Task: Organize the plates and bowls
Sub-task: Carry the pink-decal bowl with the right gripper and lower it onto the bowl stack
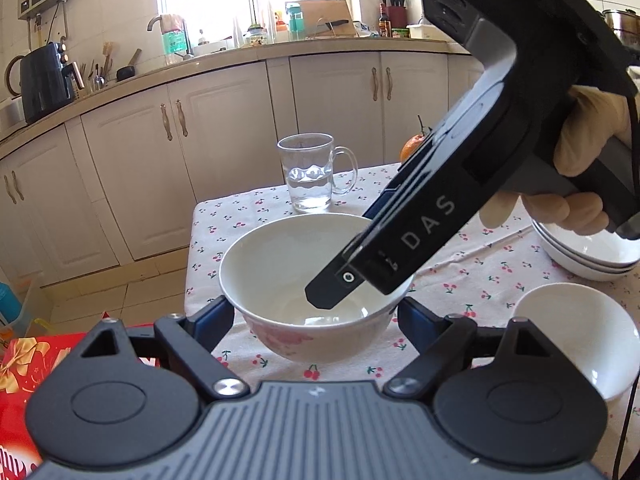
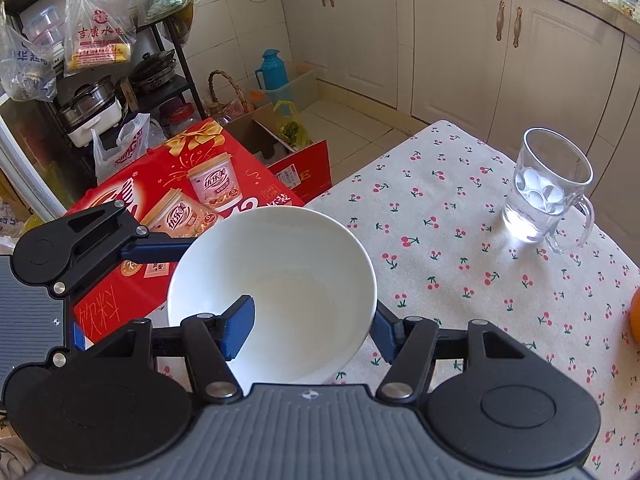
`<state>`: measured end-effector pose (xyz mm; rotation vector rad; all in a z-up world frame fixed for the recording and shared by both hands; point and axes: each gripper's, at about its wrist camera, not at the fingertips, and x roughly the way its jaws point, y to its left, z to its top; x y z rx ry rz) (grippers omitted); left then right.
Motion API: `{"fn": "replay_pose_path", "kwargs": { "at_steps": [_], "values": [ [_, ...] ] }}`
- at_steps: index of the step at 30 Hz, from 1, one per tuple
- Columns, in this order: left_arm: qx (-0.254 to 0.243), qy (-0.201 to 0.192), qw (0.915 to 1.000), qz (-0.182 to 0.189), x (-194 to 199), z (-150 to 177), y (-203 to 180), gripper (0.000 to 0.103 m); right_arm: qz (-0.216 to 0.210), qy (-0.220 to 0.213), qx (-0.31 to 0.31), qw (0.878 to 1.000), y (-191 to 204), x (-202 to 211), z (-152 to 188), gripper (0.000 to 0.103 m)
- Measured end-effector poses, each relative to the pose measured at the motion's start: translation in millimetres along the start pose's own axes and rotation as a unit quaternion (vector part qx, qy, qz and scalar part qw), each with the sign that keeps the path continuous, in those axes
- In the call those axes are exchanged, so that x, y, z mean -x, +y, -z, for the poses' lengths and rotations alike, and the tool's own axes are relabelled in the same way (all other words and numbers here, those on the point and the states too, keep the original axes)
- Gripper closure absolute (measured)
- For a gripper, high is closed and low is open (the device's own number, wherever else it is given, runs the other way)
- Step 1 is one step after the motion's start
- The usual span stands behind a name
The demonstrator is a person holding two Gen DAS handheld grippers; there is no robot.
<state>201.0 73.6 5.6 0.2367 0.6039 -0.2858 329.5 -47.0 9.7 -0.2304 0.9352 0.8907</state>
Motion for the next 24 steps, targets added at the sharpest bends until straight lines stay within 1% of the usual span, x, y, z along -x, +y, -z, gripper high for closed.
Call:
{"fn": "replay_pose_path", "kwargs": {
  "at_steps": [4,12,19,24],
  "values": [
    [-0.006,-0.006,0.9999,0.006,18.2,-0.7,-11.9,0.015,0.004,-0.006,-0.005,1.0,8.8,19.7,12.5,0.036],
    [-0.008,-0.014,0.9995,0.027,46.1,-0.5,-35.5,0.015,0.025,-0.021,-0.002,0.999,27.9,62.0,40.9,0.036],
    [-0.019,-0.02,0.9983,0.052,60.3,-0.8,-60.6,0.015,0.044,-0.035,-0.011,0.998,35.1,95.7,71.9,0.036],
    [-0.026,-0.015,0.9968,0.074,62.5,2.1,-81.8,0.015,0.057,-0.039,-0.024,0.997,35.2,113.7,96.0,0.036]
  ]
}}
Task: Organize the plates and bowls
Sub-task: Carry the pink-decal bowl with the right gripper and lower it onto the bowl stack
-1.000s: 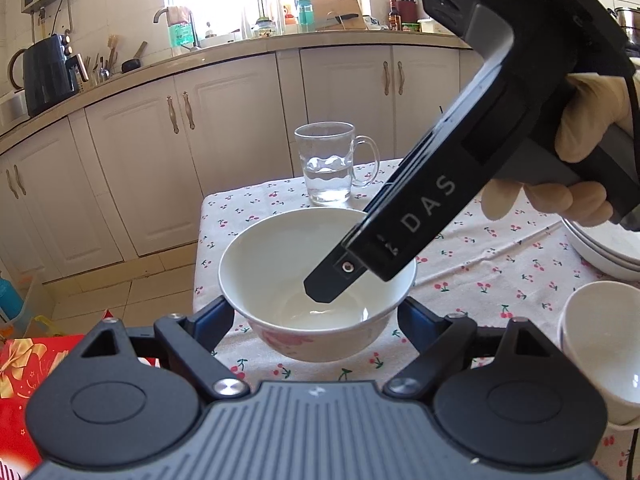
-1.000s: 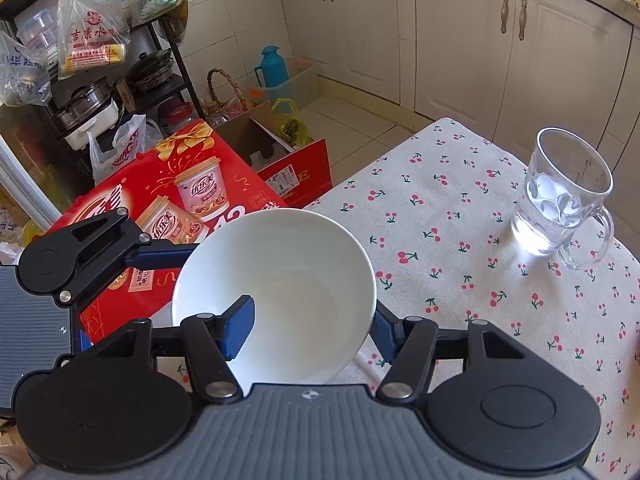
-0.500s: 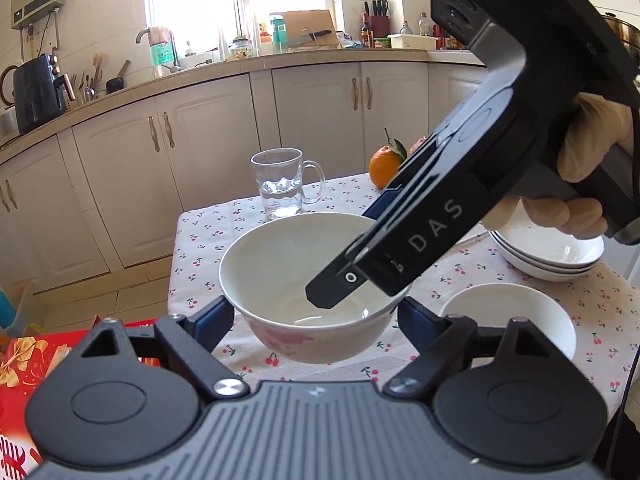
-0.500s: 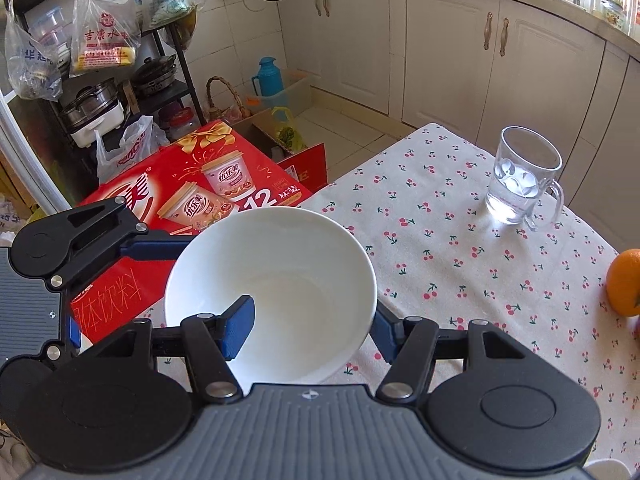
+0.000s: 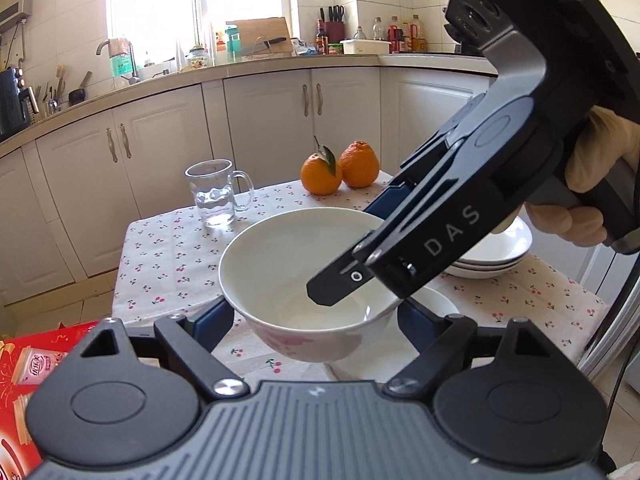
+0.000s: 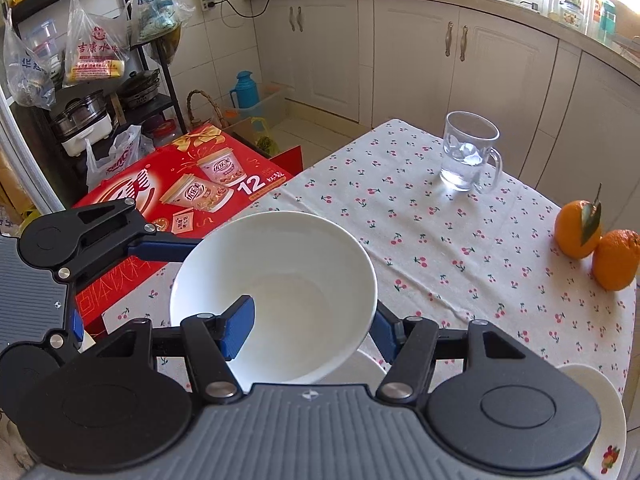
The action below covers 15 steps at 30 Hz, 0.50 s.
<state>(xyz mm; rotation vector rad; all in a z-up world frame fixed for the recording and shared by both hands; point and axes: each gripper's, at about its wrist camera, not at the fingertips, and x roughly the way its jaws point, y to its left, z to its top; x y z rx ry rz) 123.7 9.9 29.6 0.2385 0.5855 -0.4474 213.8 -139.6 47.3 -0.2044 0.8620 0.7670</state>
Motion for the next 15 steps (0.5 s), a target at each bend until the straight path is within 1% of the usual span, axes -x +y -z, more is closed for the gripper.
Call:
{"fn": "replay_pose_path", "kwargs": {
  "at_steps": [8,15],
  "values": [
    [-0.005,0.007,0.9996,0.025,-4.5,3.4,-24.2,0.015,0.015,0.005,-0.016,1.0,-8.9,18.7,33.1,0.036],
    [-0.001,0.017,0.9992,0.036,-9.4,7.4,-32.9,0.015,0.018,0.01,-0.024,0.999,-11.7,22.0,49.3,0.036]
  ]
}}
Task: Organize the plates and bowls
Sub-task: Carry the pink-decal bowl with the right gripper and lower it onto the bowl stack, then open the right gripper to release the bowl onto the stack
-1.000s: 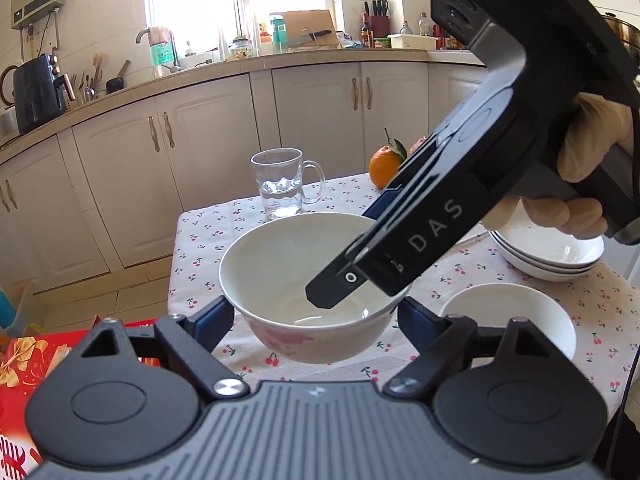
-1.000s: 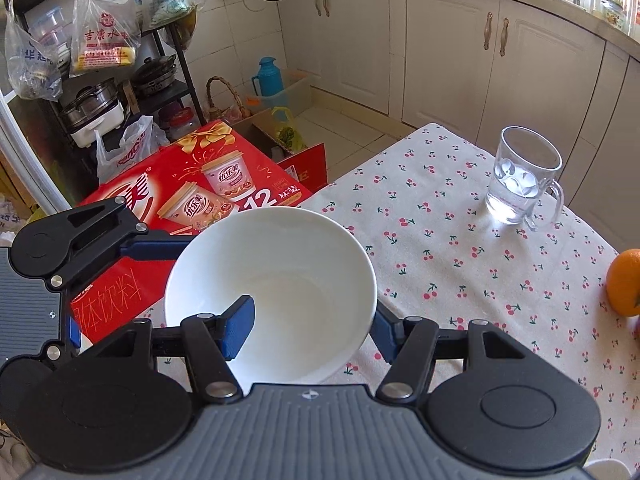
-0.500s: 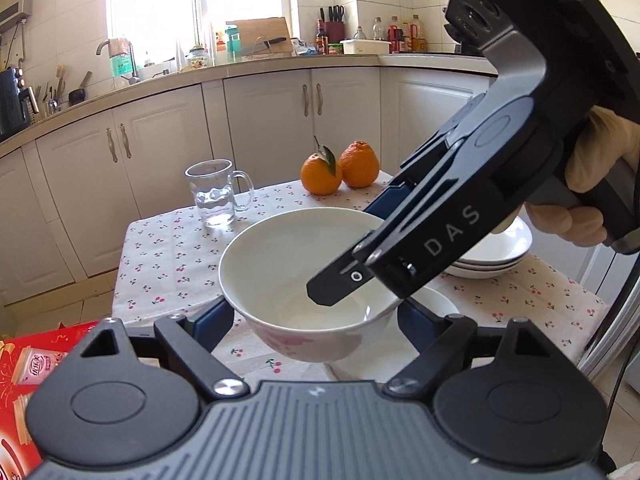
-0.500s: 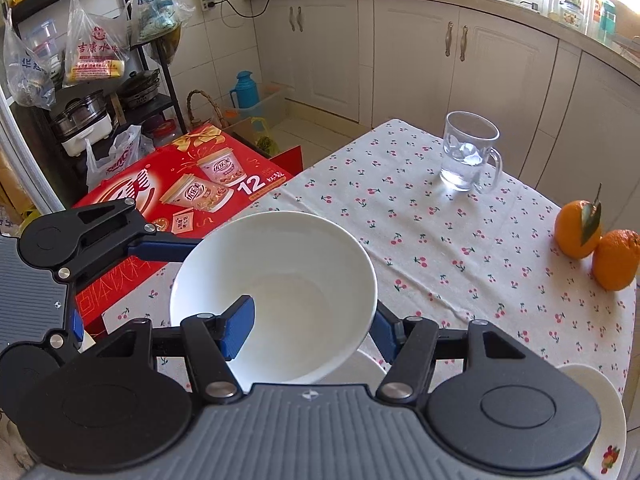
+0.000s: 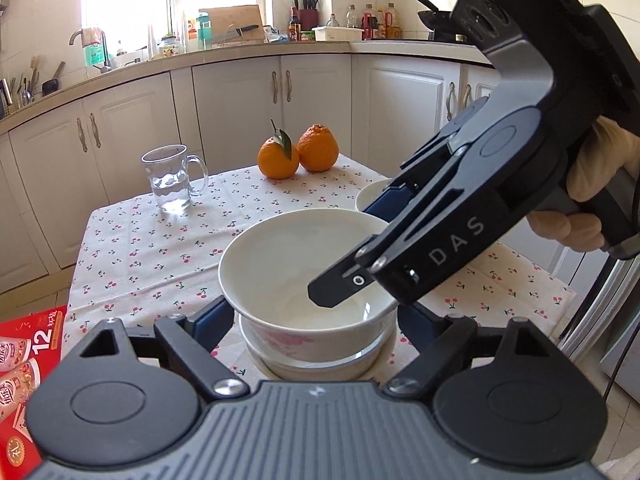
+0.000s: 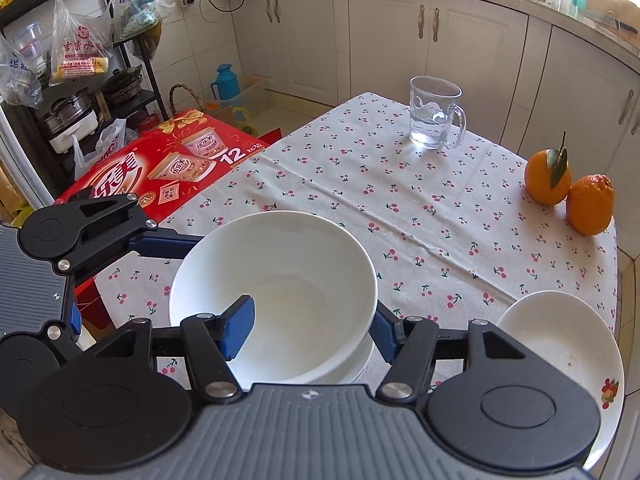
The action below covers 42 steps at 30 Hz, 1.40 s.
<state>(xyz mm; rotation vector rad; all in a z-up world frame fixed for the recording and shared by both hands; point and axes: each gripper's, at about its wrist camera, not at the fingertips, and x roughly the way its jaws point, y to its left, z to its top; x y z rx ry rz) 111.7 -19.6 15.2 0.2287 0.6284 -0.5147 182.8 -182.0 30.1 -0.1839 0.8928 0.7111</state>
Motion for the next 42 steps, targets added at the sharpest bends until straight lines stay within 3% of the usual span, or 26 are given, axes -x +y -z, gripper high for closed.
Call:
{"fn": "replay_pose_path", "kwargs": {
  "at_steps": [28,34,36,38,42],
  "values": [
    [0.023,0.025,0.9992,0.02,-18.3,10.2,8.2,0.014,0.007,0.012,0.006,1.0,-1.1,-20.3,10.6,0.035],
    [0.014,0.029,0.9992,0.022,-18.6,12.4,6.6,0.011,0.006,0.006,0.011,1.0,0.8,-19.3,12.1,0.023],
    [0.015,0.028,0.9991,0.027,-16.3,12.8,8.0,0.01,0.006,0.0,0.01,1.0,0.7,-16.8,12.5,0.009],
    [0.013,0.026,0.9991,0.032,-12.4,13.2,9.5,0.008,0.008,-0.01,0.013,1.0,1.4,-12.8,13.9,0.001],
    [-0.005,0.026,0.9989,0.038,-3.7,14.6,8.6,0.007,0.008,-0.017,0.021,1.0,4.5,-5.7,18.0,0.0]
  ]
}}
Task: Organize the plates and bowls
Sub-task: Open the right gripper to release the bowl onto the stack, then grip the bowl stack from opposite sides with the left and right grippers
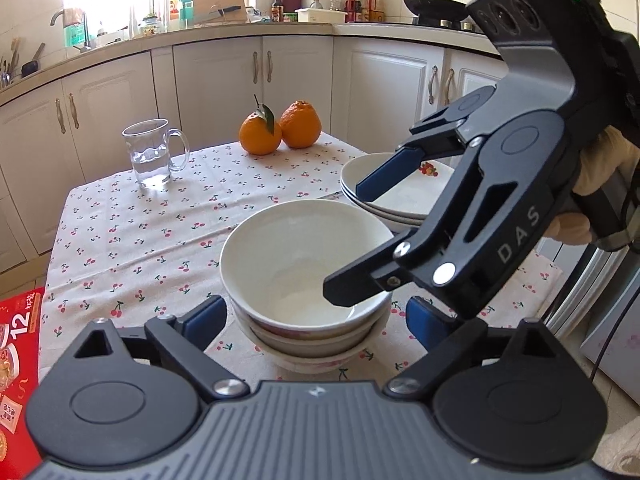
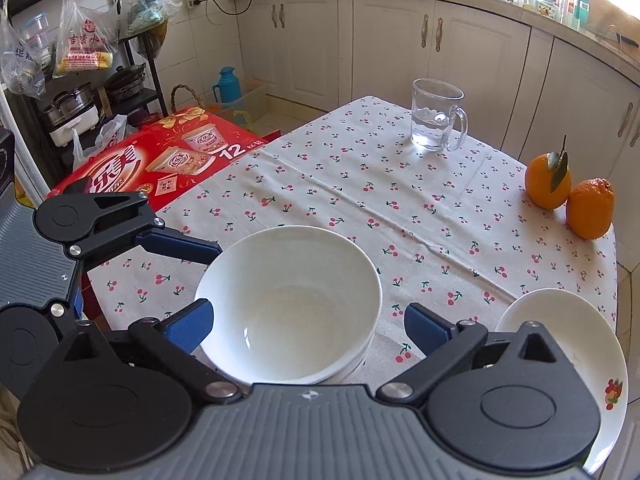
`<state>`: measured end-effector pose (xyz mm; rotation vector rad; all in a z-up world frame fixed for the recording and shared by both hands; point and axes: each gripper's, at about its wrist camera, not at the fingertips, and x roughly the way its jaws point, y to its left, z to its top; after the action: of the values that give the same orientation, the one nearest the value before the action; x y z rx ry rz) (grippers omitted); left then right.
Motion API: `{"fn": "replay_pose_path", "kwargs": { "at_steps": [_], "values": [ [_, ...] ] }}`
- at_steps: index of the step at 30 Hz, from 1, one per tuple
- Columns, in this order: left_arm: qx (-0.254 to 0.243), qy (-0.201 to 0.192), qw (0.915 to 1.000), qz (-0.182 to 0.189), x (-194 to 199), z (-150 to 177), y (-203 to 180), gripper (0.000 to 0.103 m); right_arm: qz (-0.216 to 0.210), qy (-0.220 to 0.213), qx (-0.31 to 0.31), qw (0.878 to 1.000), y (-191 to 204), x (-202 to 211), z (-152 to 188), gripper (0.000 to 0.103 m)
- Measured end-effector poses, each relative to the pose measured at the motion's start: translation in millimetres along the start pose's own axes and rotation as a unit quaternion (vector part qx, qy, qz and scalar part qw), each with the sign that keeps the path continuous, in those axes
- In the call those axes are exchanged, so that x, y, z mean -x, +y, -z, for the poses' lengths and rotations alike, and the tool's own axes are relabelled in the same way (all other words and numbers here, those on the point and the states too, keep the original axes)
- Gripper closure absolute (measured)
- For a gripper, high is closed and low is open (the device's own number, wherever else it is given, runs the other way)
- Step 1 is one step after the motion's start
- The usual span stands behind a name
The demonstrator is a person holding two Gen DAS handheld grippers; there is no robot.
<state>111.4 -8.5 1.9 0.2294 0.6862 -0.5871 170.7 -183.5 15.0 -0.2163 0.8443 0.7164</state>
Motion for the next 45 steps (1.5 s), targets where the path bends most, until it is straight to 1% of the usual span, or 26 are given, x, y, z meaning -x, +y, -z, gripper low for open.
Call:
{"fn": "replay_pose_path", "kwargs": {
  "at_steps": [4,9,13,16,18,20,22,25,29,33,37,41,45],
  "values": [
    [-0.025,0.004,0.9997,0.0,7.4,3.1,-1.4,0.007,0.007,0.001,0.014,1.0,5.8,5.7,5.7,0.0],
    [-0.039,0.022,0.9987,0.025,12.5,5.6,6.4,0.007,0.018,0.0,0.041,0.999,15.7,16.5,16.4,0.0],
    [-0.055,0.038,0.9973,0.031,6.4,9.1,16.7,0.007,0.026,-0.001,0.081,0.996,24.1,21.5,29.3,0.0],
    [-0.075,0.054,0.995,0.039,-5.5,12.4,23.7,0.007,0.024,0.011,0.104,0.994,26.8,16.1,41.1,0.0],
    [-0.095,0.064,0.9924,0.045,-15.2,13.9,27.0,0.007,0.024,0.02,0.115,0.993,26.3,8.5,47.6,0.0],
    [-0.114,0.071,0.9892,0.059,-25.4,14.8,30.2,0.007,0.022,0.03,0.125,0.991,24.6,-1.7,52.7,0.0],
    [-0.13,0.082,0.9853,0.076,-35.9,13.4,33.6,0.008,0.02,0.034,0.133,0.99,21.5,-10.8,54.4,0.0],
    [-0.154,0.086,0.9795,0.098,-46.0,9.6,36.7,0.009,0.006,0.036,0.137,0.99,14.4,-21.8,52.5,0.001],
    [-0.186,0.09,0.969,0.135,-55.7,6.0,39.3,0.01,-0.012,0.04,0.145,0.989,6.7,-32.2,47.1,0.005],
    [-0.204,0.095,0.9613,0.159,-61.9,3.3,43.4,0.015,-0.037,0.045,0.153,0.987,1.1,-37.4,43.9,0.011],
    [-0.213,0.097,0.9567,0.173,-64.6,1.7,44.8,0.015,-0.053,0.046,0.159,0.985,-1.8,-40.5,41.4,0.014],
    [-0.22,0.096,0.9532,0.183,-62.0,1.2,45.1,0.02,-0.07,0.046,0.159,0.984,-4.4,-42.3,39.8,0.018],
    [-0.222,0.095,0.9524,0.186,-60.5,0.6,44.5,0.021,-0.076,0.046,0.16,0.983,-5.7,-43.0,38.9,0.018]
  ]
}}
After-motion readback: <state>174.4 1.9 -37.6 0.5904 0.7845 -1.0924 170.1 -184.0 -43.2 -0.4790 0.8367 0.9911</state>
